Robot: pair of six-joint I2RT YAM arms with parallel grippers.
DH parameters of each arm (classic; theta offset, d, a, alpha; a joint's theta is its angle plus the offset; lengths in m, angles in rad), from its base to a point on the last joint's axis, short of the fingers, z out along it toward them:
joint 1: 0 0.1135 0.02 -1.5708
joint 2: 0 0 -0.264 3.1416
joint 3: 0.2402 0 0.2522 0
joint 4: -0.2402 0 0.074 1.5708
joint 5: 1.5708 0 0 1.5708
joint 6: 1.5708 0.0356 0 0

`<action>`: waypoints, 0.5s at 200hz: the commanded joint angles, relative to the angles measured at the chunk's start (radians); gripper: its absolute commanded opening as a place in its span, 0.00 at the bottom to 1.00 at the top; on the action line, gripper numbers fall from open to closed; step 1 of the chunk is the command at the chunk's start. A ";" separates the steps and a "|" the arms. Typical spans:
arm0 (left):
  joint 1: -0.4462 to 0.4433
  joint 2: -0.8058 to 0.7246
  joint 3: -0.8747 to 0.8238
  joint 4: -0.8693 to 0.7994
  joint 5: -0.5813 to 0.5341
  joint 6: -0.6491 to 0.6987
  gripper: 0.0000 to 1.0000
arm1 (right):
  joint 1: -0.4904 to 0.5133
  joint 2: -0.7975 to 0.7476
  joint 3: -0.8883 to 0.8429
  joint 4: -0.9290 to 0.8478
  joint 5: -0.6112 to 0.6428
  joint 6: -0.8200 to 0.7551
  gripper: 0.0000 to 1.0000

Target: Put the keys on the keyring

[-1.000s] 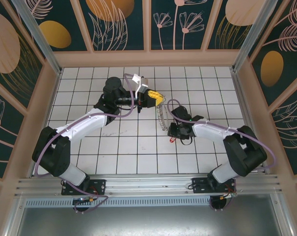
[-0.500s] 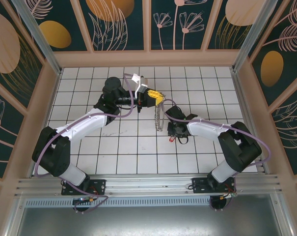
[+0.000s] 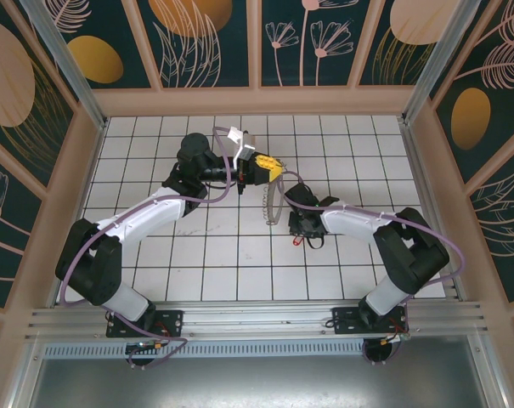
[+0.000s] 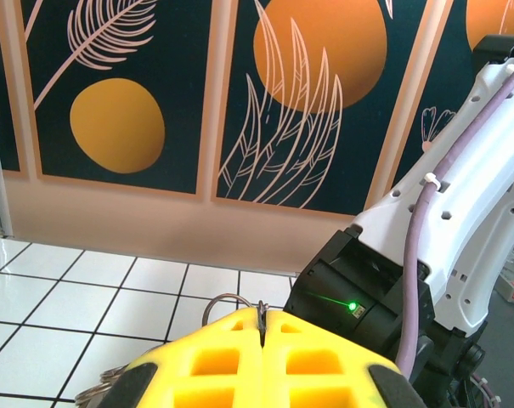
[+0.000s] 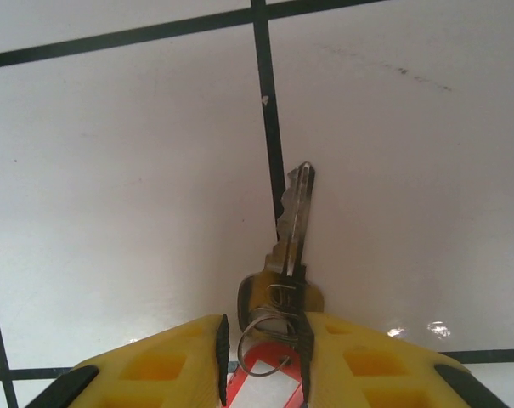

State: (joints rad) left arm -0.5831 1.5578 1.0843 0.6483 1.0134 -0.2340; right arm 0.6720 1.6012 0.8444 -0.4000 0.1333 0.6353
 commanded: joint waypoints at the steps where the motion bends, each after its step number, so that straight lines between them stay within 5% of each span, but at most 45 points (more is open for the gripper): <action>1: -0.004 -0.024 0.000 0.065 0.021 -0.011 0.00 | 0.012 0.020 0.008 -0.005 0.002 0.006 0.30; 74: -0.004 -0.024 -0.001 0.068 0.021 -0.016 0.00 | 0.011 0.004 -0.004 -0.015 0.017 0.007 0.14; 100: -0.004 -0.025 -0.001 0.068 0.021 -0.018 0.00 | 0.012 -0.023 0.001 -0.034 0.024 0.002 0.01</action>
State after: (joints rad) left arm -0.5831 1.5578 1.0843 0.6544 1.0134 -0.2409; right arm 0.6762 1.6062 0.8440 -0.4000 0.1394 0.6346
